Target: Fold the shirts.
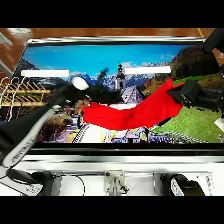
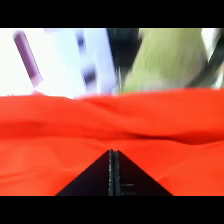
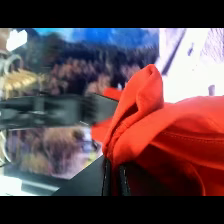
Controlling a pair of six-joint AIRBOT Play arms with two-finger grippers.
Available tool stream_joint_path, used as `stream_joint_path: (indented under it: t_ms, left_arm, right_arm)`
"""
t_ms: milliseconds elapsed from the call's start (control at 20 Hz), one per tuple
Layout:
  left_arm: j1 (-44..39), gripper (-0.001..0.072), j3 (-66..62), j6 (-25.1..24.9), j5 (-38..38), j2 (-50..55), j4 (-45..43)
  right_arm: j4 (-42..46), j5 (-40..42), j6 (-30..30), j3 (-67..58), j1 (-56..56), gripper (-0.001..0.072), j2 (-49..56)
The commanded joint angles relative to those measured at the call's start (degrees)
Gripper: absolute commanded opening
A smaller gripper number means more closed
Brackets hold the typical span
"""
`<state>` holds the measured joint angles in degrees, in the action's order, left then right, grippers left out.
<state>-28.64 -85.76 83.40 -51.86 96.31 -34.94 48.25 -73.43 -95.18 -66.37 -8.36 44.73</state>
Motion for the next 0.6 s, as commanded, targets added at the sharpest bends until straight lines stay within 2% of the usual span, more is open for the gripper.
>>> stream_joint_path:
  t_ms: [0,100,250,400,550]
  left_arm:
    - [10.2,0.0026,0.0,0.1,1.8,-9.4,-3.3]
    - [17.5,0.0027,0.0,1.0,3.7,-16.7,-3.2]
    - [26.9,0.0028,0.0,0.9,5.4,-27.1,-3.2]
    - [33.7,0.0028,0.0,0.9,5.2,-35.8,-3.2]
    - [38.1,0.0028,0.0,0.8,2.9,-42.6,-3.2]
  right_arm:
    - [-3.1,4.4,0.5,0.0,1.0,0.0068,1.1]
    - [-3.1,9.0,0.5,0.0,6.4,0.0068,3.1]
    - [-3.1,20.1,0.2,0.0,20.3,0.0068,9.3]
    - [-2.7,31.3,-0.2,0.0,34.9,0.0068,19.5]
    - [-3.4,39.8,-2.2,-0.1,44.4,0.0068,31.7]
